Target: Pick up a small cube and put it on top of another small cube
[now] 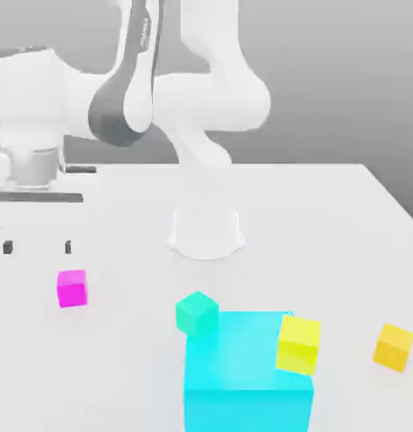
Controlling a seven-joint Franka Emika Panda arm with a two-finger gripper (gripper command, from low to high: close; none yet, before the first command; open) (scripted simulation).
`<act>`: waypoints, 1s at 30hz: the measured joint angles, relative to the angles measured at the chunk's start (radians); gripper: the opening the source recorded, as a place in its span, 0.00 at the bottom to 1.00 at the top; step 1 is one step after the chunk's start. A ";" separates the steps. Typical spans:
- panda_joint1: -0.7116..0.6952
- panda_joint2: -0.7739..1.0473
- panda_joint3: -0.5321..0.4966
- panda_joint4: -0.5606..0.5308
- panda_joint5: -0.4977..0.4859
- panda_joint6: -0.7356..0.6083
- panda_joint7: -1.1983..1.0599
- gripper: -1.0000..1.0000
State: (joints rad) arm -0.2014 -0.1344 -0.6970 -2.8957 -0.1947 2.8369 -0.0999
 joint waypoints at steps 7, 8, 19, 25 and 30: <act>0.027 0.127 -0.042 -0.019 0.214 0.047 -0.241 0.50; 0.030 0.141 -0.035 -0.014 0.256 0.048 -0.272 0.50; -0.053 0.268 0.131 0.035 0.626 0.070 -0.544 0.50; -0.127 0.323 0.243 0.052 0.777 0.108 -0.655 0.50; -0.201 0.365 0.353 0.061 0.904 0.157 -0.747 0.50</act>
State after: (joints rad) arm -0.4023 0.2307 -0.3441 -2.8346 0.7091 2.9935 -0.8469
